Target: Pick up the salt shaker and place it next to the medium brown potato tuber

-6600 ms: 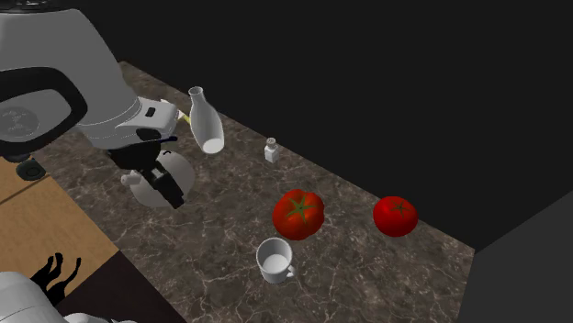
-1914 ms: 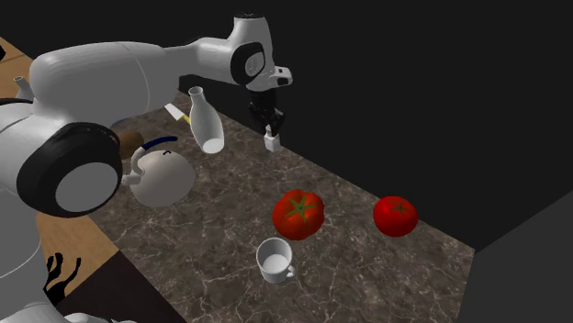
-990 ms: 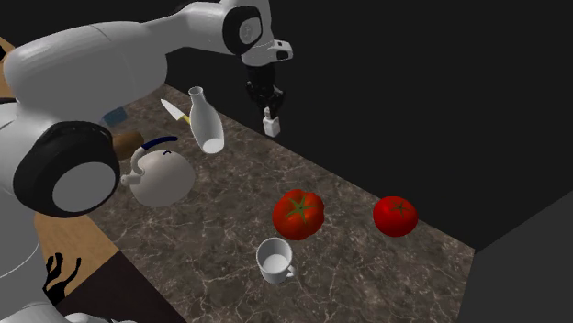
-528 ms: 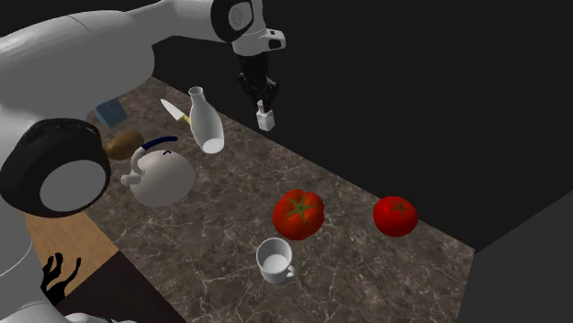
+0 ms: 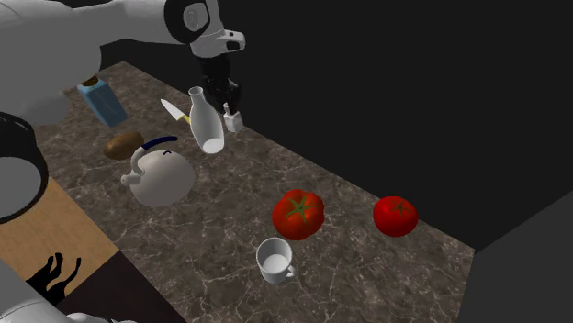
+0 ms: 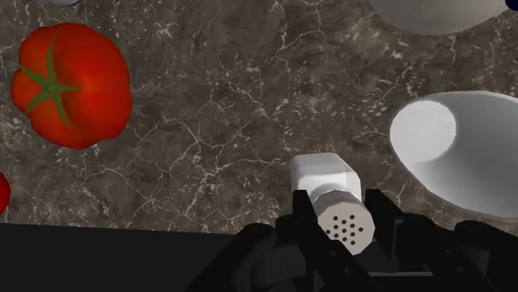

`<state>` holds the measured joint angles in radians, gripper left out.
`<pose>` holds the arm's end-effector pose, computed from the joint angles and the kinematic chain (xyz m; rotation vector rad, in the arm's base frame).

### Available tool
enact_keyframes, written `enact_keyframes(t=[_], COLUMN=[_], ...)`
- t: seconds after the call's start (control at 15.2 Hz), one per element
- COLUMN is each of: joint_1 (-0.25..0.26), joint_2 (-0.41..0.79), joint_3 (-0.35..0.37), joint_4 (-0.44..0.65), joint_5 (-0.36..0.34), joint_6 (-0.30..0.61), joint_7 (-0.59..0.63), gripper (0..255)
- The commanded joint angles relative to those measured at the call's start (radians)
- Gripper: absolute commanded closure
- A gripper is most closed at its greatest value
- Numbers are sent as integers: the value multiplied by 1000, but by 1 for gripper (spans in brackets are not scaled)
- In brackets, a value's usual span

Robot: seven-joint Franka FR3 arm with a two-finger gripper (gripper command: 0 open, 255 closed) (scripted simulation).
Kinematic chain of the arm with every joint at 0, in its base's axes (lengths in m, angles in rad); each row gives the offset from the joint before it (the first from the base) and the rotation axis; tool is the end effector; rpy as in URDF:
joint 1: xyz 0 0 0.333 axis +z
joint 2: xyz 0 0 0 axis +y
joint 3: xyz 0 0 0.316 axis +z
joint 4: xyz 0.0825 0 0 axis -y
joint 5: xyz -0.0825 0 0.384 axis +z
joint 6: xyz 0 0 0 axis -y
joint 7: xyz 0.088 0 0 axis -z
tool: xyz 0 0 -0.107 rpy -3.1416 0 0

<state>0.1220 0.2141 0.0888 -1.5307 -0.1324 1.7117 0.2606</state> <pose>0.6144 0.1137 0.5302 3.0249 -0.0466 -0.0078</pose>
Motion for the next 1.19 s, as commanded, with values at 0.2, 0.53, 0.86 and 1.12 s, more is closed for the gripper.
enact_keyframes(t=[0.2,0.53,0.86,1.12], joint_1=[54,108,162,207], joint_2=[-101,-176,-228,-253], joint_3=[41,89,142,188], joint_4=[-133,-225,-284,-310], joint_5=[7,20,37,50], joint_6=[20,27,24,18], joint_7=[100,201,306,393], gripper=[255,255,255,255])
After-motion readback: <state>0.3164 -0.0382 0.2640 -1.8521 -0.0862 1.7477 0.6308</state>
